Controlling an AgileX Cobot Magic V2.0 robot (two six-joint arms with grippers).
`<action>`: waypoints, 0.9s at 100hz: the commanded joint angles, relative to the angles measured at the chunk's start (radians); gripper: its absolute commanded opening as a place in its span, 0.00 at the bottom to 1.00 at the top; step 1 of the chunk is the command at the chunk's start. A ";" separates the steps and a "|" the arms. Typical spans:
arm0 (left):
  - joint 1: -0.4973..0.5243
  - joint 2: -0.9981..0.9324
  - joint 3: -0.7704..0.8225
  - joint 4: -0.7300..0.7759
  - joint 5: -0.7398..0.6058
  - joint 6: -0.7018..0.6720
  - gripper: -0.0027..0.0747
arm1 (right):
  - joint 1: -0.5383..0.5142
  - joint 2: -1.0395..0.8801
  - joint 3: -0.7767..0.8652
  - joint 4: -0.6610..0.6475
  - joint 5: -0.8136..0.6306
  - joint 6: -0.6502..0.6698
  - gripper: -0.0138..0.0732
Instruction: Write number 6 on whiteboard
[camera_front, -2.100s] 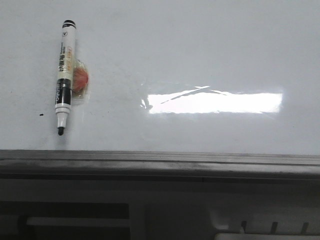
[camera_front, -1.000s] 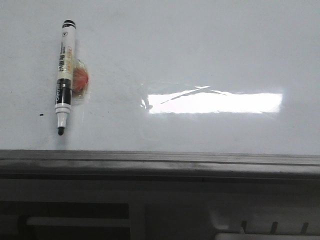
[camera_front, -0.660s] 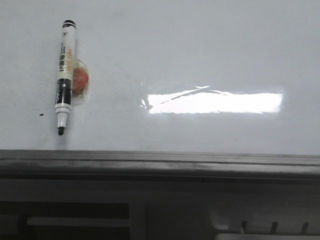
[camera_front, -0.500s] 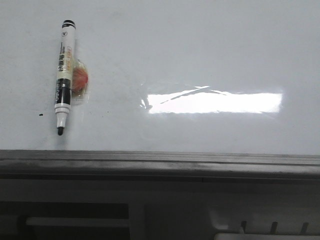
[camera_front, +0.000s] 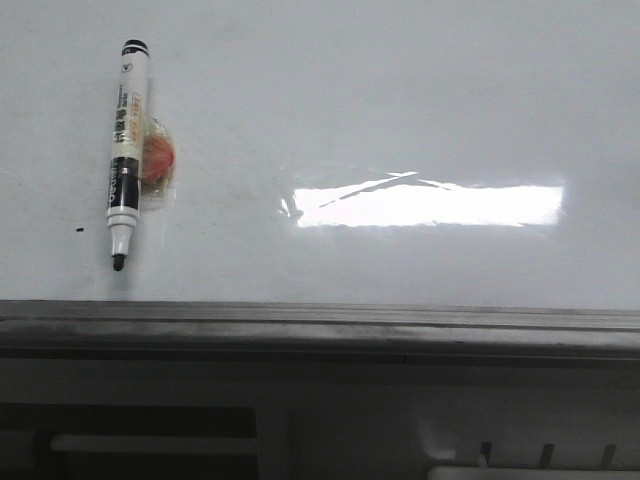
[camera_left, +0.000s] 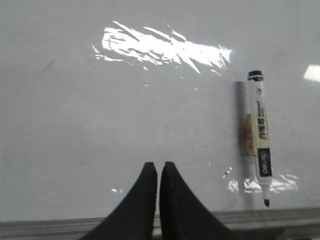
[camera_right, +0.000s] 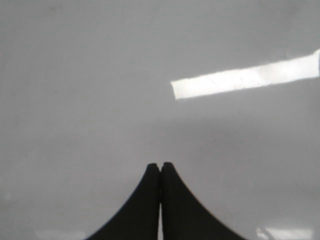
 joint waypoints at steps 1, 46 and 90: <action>-0.066 0.076 -0.081 0.034 -0.001 0.009 0.13 | -0.003 0.065 -0.070 -0.011 -0.007 -0.029 0.24; -0.484 0.493 -0.100 -0.115 -0.266 0.009 0.54 | 0.135 0.079 -0.091 -0.004 0.041 -0.060 0.55; -0.568 0.748 -0.101 -0.346 -0.479 0.009 0.54 | 0.138 0.079 -0.091 -0.004 0.039 -0.060 0.55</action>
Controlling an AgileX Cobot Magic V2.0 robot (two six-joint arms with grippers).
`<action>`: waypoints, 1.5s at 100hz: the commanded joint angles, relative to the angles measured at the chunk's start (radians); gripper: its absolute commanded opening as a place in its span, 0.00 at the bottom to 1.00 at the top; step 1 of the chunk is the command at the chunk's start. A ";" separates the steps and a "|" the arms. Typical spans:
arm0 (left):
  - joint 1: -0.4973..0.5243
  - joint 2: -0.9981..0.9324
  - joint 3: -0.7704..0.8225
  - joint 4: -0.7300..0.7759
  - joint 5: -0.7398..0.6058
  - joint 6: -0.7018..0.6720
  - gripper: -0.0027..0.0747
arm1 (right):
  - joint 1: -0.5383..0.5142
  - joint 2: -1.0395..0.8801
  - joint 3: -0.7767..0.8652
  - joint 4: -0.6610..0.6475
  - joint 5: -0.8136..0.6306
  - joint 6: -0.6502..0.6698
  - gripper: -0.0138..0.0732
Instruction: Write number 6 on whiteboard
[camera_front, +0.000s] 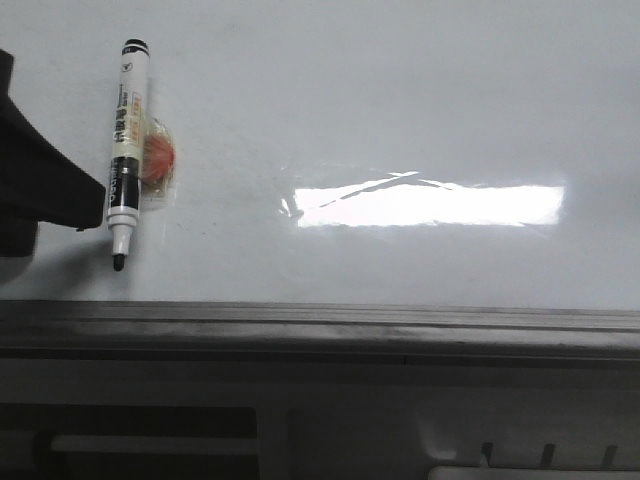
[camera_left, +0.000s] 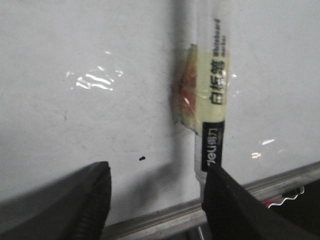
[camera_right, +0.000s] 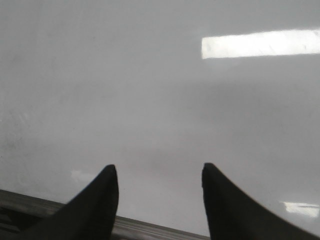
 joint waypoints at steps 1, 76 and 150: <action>-0.008 0.010 -0.034 -0.056 -0.046 0.002 0.54 | 0.001 0.019 -0.038 0.001 -0.066 -0.013 0.55; -0.008 0.043 -0.111 -0.082 -0.017 0.002 0.54 | 0.001 0.019 -0.038 0.001 -0.064 -0.013 0.55; -0.052 0.048 -0.144 -0.064 0.139 0.313 0.01 | 0.001 0.019 -0.038 0.192 0.083 -0.189 0.55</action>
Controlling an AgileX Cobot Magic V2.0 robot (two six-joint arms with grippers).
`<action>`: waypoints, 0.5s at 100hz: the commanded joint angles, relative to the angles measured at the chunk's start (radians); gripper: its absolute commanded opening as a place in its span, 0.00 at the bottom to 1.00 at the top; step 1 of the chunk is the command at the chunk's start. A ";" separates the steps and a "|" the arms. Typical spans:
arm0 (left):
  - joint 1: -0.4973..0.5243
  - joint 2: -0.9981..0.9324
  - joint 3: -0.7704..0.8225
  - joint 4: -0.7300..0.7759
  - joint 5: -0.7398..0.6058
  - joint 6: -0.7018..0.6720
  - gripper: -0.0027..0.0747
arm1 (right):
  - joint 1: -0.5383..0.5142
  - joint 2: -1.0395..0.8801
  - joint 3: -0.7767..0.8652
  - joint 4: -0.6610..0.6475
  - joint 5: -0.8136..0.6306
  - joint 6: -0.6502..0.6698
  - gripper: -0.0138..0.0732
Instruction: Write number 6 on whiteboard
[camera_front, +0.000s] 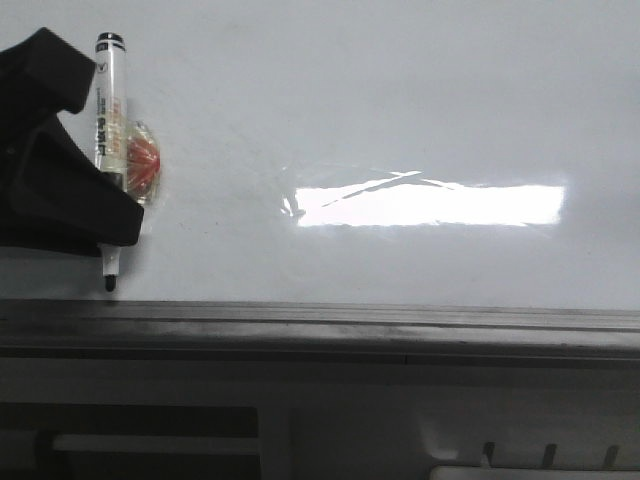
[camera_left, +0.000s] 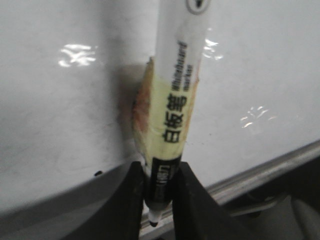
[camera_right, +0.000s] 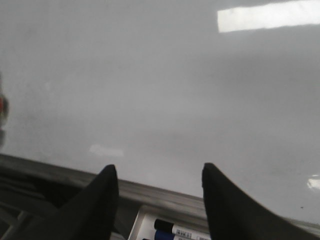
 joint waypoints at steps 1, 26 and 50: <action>-0.035 -0.056 -0.047 -0.011 0.037 0.180 0.01 | 0.001 0.019 -0.037 0.100 -0.023 -0.154 0.55; -0.209 -0.121 -0.110 0.071 0.200 0.856 0.01 | 0.001 0.073 -0.039 0.605 0.092 -0.763 0.56; -0.298 -0.110 -0.116 0.121 0.156 0.870 0.01 | 0.072 0.141 -0.085 0.616 0.112 -0.893 0.56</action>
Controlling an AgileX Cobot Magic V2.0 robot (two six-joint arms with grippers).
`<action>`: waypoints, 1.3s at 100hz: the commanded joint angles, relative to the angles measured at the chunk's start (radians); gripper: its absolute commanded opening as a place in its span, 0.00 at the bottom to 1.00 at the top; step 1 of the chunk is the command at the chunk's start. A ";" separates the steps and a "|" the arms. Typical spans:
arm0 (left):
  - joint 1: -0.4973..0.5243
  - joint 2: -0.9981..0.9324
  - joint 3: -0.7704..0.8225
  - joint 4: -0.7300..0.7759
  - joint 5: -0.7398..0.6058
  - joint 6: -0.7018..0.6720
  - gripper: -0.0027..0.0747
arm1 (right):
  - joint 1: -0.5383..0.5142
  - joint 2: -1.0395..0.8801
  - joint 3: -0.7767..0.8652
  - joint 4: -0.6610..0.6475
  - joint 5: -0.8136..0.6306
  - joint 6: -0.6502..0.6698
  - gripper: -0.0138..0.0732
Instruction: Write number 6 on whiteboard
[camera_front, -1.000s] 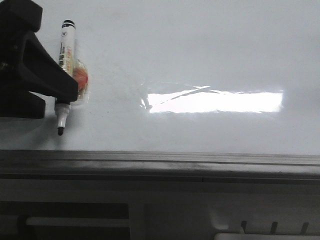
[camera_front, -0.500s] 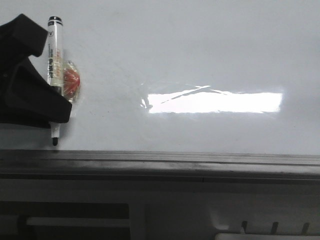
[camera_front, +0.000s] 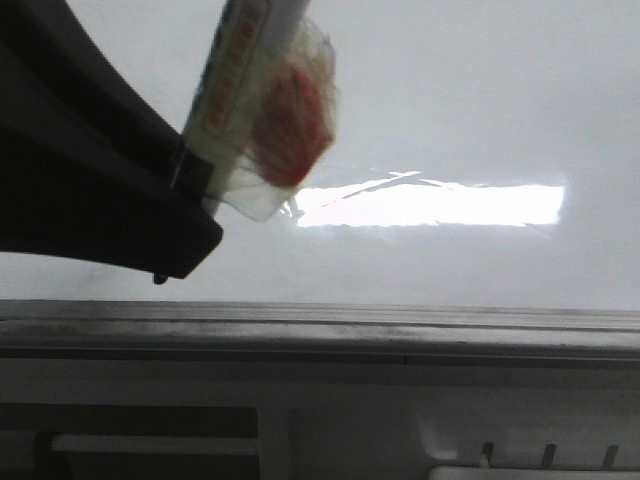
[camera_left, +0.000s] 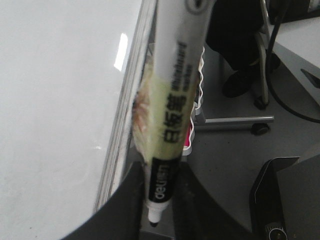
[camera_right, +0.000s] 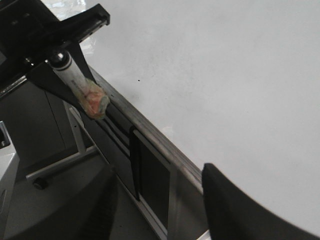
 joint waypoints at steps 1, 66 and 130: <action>-0.017 -0.003 -0.035 -0.017 -0.043 0.007 0.01 | 0.034 0.041 -0.055 0.023 -0.036 -0.044 0.56; 0.020 0.175 -0.035 -0.017 -0.077 0.005 0.01 | 0.477 0.527 -0.207 -0.047 -0.211 -0.084 0.56; 0.020 0.178 -0.035 -0.019 -0.058 0.005 0.01 | 0.653 0.716 -0.207 -0.044 -0.481 -0.084 0.61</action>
